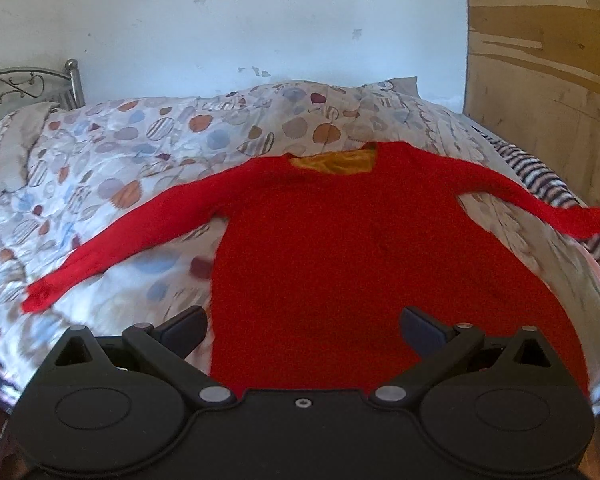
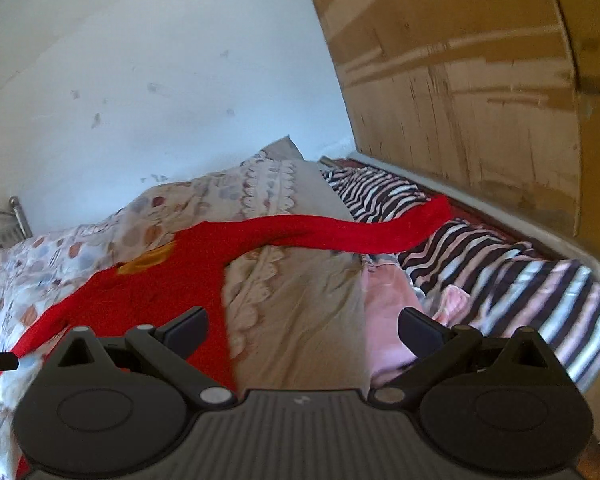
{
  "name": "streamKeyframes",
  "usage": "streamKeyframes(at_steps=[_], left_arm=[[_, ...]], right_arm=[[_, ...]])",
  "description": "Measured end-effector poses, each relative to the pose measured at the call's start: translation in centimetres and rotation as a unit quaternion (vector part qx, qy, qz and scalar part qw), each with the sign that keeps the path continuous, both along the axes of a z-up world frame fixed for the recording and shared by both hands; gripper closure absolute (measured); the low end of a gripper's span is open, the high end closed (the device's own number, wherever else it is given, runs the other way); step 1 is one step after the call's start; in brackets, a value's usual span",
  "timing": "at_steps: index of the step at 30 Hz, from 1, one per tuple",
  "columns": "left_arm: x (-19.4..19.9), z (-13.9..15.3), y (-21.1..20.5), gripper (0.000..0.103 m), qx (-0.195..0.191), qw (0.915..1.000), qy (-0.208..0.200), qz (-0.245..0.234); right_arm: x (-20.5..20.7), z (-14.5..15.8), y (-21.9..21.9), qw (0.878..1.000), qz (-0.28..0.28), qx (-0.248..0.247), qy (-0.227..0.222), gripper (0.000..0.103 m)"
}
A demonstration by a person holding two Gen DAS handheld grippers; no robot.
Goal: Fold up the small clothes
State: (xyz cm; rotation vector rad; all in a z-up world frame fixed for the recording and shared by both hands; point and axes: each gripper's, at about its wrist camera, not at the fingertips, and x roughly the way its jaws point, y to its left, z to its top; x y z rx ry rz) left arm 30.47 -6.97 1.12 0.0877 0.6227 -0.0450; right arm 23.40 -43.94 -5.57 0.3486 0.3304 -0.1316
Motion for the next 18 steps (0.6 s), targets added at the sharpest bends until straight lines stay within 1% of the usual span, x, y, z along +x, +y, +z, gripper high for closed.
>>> streamKeyframes(at_steps=[6, 8, 9, 11, 13, 15, 16, 18], left_arm=[[8.5, -1.5, -1.8, 0.000, -0.002, 1.0000, -0.005, -0.005], [11.2, -2.0, -2.3, 0.000, 0.000, 0.9999, -0.006, -0.009], [12.8, -2.3, -2.5, 0.000, 0.000, 0.9999, -0.009, -0.012], [15.3, -2.8, -2.7, 0.000, 0.003, 0.9998, -0.013, -0.015], [17.9, -3.6, -3.0, 0.000, 0.004, 0.9997, -0.014, -0.018], [20.1, -4.5, -3.2, 0.000, 0.005, 0.9996, -0.013, -0.023], [20.9, -4.9, -3.1, 0.000, 0.006, 0.9996, -0.012, -0.024], [22.7, -5.9, -3.1, 0.000, 0.005, 0.9996, -0.009, -0.026]], right_arm=[[7.9, -2.3, -5.4, 0.998, -0.020, 0.064, 0.003, 0.000], [10.5, -3.1, -7.4, 0.996, -0.042, 0.080, 0.005, 0.004], [11.7, -3.4, -8.2, 0.995, -0.054, 0.082, 0.006, 0.005], [14.2, -4.0, -9.9, 0.993, -0.087, 0.076, 0.019, 0.014], [16.7, -4.5, -11.7, 0.990, -0.119, 0.064, 0.030, 0.021], [18.5, -4.9, -13.0, 0.986, -0.153, 0.051, 0.042, 0.026], [19.3, -5.0, -13.7, 0.984, -0.167, 0.045, 0.045, 0.031], [20.9, -5.4, -15.1, 0.978, -0.197, 0.040, 0.054, 0.034]])
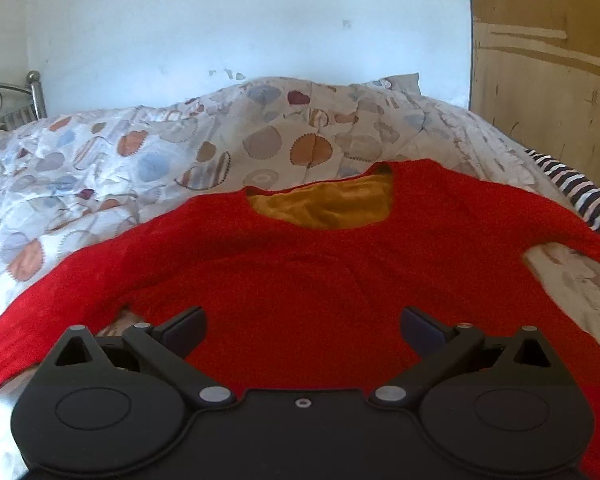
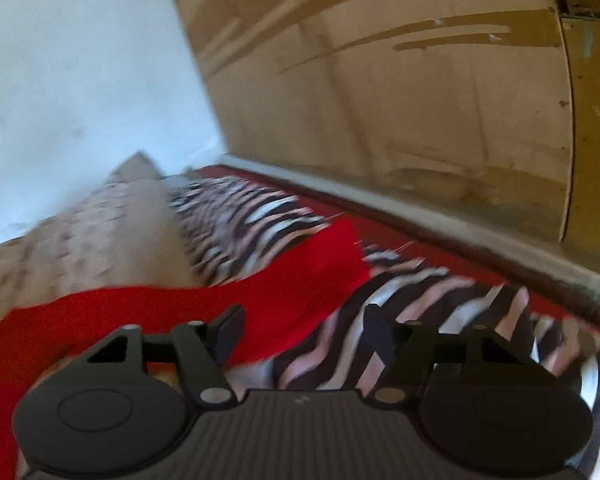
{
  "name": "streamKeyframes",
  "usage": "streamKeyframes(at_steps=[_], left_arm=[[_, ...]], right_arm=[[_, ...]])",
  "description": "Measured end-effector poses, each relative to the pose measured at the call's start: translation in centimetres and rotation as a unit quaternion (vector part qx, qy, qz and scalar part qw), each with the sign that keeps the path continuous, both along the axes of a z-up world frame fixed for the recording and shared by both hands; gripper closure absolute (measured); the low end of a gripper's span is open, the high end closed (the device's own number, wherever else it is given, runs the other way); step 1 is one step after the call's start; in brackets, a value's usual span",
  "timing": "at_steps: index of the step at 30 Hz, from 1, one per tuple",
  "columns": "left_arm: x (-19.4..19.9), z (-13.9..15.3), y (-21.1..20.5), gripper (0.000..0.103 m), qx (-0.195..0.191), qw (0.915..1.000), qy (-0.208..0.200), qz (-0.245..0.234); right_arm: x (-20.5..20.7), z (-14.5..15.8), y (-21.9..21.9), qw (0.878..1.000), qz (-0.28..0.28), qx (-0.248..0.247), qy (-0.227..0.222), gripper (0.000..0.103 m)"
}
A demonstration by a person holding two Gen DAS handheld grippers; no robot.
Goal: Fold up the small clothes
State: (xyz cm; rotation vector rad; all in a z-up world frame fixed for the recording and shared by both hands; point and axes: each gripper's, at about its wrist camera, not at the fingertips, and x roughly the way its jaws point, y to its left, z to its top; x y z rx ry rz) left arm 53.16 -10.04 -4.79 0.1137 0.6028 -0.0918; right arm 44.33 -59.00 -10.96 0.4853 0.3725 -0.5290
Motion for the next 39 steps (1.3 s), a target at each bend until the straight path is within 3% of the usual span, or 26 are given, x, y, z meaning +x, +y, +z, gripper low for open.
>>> streamKeyframes(at_steps=[3, 6, 8, 13, 19, 23, 28, 33, 39], left_arm=[[1.6, -1.4, 0.4, 0.000, -0.006, 0.9999, 0.013, 0.001], [2.5, -2.4, 1.1, 0.000, -0.019, 0.9994, 0.028, -0.002], [2.5, -2.7, 1.6, 0.000, -0.024, 0.9991, 0.032, -0.007], [2.0, -2.4, 2.5, 0.001, -0.031, 0.9987, 0.039, -0.010], [1.4, 0.0, 3.8, 0.001, -0.047, 0.9985, 0.028, -0.008], [0.8, 2.2, 5.2, 0.001, -0.068, 0.9976, 0.006, 0.010], [-0.6, 5.2, 8.0, 0.000, -0.095, 0.9935, -0.039, 0.050], [-1.6, 7.0, 11.0, 0.000, -0.107, 0.9870, -0.072, 0.096], [-1.8, 6.6, 14.0, 0.000, -0.101, 0.9825, -0.073, 0.139]], right_arm=[[2.3, -0.6, -1.9, 0.999, -0.027, 0.014, 0.017, 0.046], [4.1, -1.0, -2.8, 0.998, -0.043, 0.018, 0.038, 0.068], [5.2, -0.8, -3.0, 0.998, -0.047, 0.007, 0.051, 0.091], [5.5, 1.8, -1.2, 0.999, -0.033, -0.027, 0.030, 0.095], [6.1, 10.0, 5.0, 0.993, 0.059, -0.066, -0.073, 0.096], [7.4, 14.9, 12.5, 0.970, 0.180, -0.080, -0.142, 0.096], [9.2, 17.1, 22.1, 0.933, 0.300, -0.078, -0.185, 0.096], [10.8, 14.6, 31.8, 0.899, 0.394, -0.099, -0.163, 0.096], [10.7, 7.0, 40.4, 0.857, 0.487, -0.156, -0.060, 0.096]])
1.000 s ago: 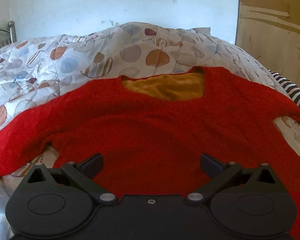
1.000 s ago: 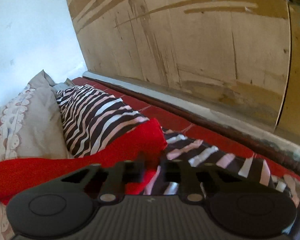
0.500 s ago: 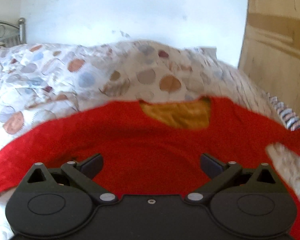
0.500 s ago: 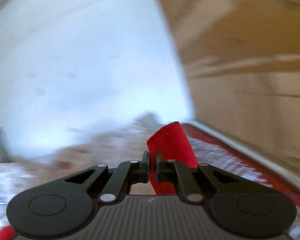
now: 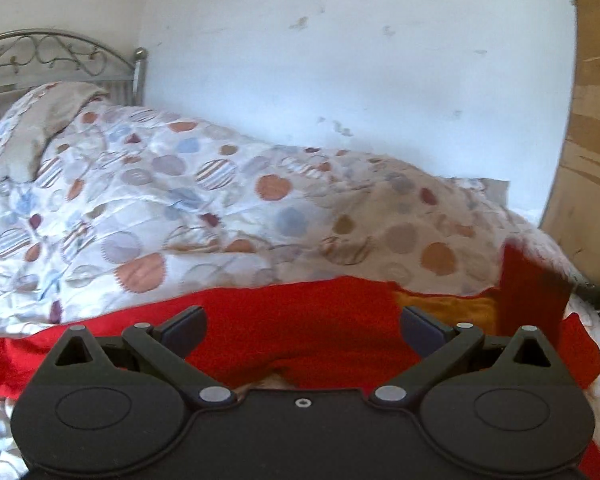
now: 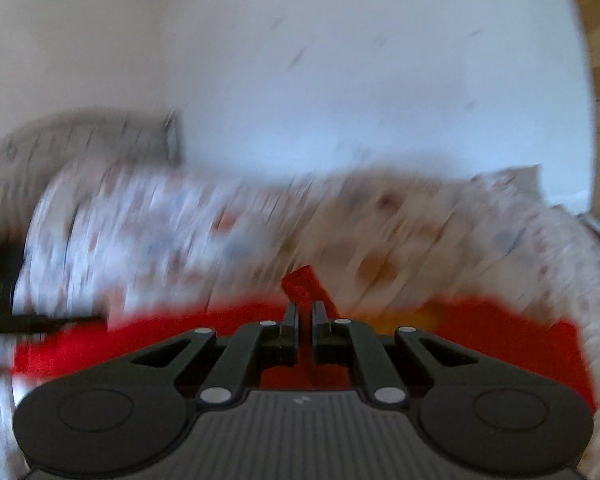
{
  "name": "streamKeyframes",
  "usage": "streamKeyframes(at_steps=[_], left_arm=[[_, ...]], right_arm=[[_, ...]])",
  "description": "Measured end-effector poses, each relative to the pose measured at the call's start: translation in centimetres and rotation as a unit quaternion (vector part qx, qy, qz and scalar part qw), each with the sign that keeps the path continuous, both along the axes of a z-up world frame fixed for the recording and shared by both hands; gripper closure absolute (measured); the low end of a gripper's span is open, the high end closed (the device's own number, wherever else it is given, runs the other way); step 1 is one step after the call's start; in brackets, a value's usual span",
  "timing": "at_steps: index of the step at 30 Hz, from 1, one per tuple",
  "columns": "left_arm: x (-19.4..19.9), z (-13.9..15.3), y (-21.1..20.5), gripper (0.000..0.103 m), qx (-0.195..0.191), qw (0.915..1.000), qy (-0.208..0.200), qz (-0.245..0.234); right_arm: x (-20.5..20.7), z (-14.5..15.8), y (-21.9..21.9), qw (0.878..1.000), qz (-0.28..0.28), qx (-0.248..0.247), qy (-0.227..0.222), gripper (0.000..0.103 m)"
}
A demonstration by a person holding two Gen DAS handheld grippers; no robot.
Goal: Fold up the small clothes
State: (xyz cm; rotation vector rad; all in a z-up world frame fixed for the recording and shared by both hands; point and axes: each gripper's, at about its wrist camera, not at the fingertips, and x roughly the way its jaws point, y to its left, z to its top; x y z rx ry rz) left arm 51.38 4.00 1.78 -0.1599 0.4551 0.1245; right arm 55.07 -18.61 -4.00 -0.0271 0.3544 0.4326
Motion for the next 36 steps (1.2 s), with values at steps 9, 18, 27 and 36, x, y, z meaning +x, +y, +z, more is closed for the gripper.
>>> streamKeyframes(at_steps=[9, 18, 27, 36], left_arm=[[1.4, -3.9, 0.1, 0.000, -0.003, 0.9995, 0.032, 0.000], [4.3, -7.3, -3.5, 0.000, -0.005, 0.9976, 0.048, -0.049], [6.5, -11.1, -5.5, 0.000, 0.005, 0.9951, 0.090, -0.042], [6.5, -11.6, -5.3, 0.000, 0.006, 0.9954, 0.089, -0.035]], right_arm=[[-6.1, -3.9, -0.3, 0.998, 0.037, -0.056, 0.011, 0.035], [-6.5, -2.9, -12.4, 0.987, -0.125, -0.102, 0.002, 0.016], [-2.1, -6.8, -15.4, 0.957, -0.169, -0.234, -0.003, 0.043], [0.1, -7.2, -14.0, 0.955, -0.174, -0.239, -0.020, 0.092]])
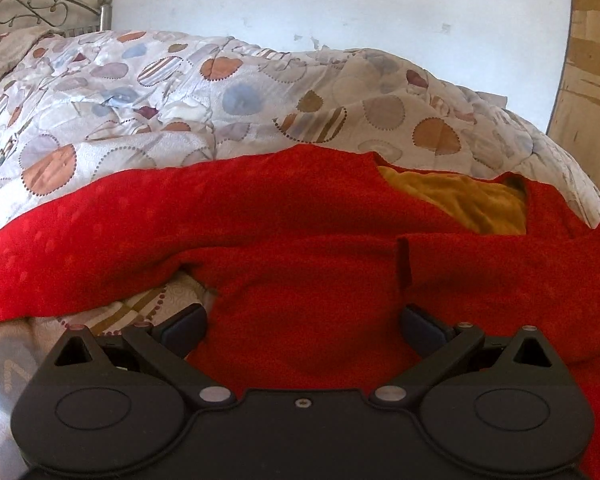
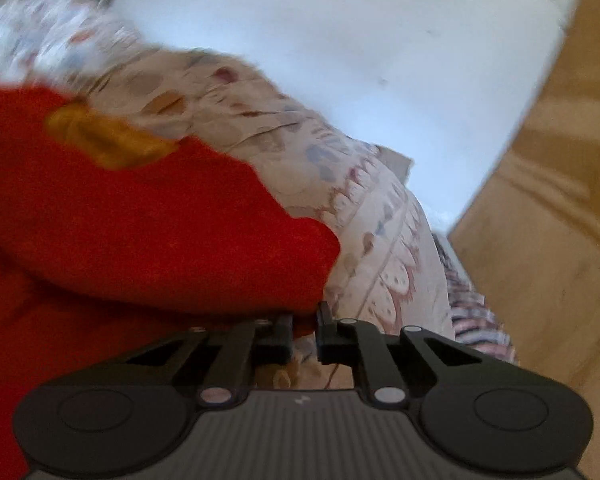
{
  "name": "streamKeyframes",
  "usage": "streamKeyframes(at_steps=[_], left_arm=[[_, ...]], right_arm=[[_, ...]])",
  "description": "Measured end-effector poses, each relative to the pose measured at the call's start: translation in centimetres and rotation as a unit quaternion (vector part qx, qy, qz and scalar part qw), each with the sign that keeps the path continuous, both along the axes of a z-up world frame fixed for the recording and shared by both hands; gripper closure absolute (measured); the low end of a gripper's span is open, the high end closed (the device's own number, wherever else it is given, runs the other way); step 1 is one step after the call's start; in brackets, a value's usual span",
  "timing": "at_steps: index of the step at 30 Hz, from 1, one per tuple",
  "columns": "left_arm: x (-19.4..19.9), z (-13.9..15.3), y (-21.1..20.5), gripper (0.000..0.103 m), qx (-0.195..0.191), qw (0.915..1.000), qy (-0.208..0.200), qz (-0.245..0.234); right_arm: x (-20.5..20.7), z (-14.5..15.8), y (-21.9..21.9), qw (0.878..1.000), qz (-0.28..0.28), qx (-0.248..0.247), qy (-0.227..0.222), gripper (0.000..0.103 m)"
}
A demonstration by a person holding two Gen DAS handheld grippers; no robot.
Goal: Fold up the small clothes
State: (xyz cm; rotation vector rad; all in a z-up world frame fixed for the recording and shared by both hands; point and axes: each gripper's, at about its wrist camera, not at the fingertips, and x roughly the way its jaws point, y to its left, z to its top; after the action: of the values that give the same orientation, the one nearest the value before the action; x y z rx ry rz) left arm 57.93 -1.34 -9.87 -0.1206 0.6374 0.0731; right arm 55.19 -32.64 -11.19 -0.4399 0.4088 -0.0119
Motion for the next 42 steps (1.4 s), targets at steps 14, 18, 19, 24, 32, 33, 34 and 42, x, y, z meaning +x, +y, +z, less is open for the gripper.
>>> streamKeyframes(at_steps=[14, 18, 19, 24, 32, 33, 34, 42], left_arm=[[-1.0, 0.3, 0.9, 0.000, -0.011, 0.9999, -0.001, -0.002], [-4.3, 2.2, 3.8, 0.000, -0.046, 0.9984, -0.024, 0.022], [-5.3, 2.7, 4.9, 0.000, -0.054, 0.9976, -0.030, 0.031], [-9.5, 3.8, 11.1, 0.000, -0.057, 0.9913, -0.046, 0.109], [-14.3, 1.0, 23.8, 0.001, -0.100, 0.9503, -0.041, 0.292], [-14.9, 0.7, 25.2, 0.001, -0.119, 0.9416, -0.048, 0.311], [-15.3, 0.4, 26.4, 0.001, -0.136, 0.9338, -0.056, 0.326], [-16.7, -2.3, 32.4, 0.022, -0.255, 0.8539, -0.077, 0.447]], right_arm=[[-1.3, 0.1, -4.8, 0.973, -0.070, 0.213, 0.063, 0.085], [-4.2, 1.1, -4.3, 0.975, -0.060, 0.208, 0.051, 0.058], [-5.0, 1.4, -4.1, 0.976, -0.057, 0.207, 0.047, 0.050], [-10.6, 3.1, -2.9, 0.971, -0.014, 0.237, 0.028, 0.013], [-17.4, 4.6, 1.0, 0.965, 0.055, 0.256, 0.009, 0.000], [-17.9, 4.7, 1.5, 0.964, 0.061, 0.257, 0.008, 0.000], [-18.2, 4.7, 1.9, 0.964, 0.064, 0.258, 0.005, 0.000], [-18.8, 4.1, 3.0, 0.960, 0.059, 0.274, 0.006, 0.000]])
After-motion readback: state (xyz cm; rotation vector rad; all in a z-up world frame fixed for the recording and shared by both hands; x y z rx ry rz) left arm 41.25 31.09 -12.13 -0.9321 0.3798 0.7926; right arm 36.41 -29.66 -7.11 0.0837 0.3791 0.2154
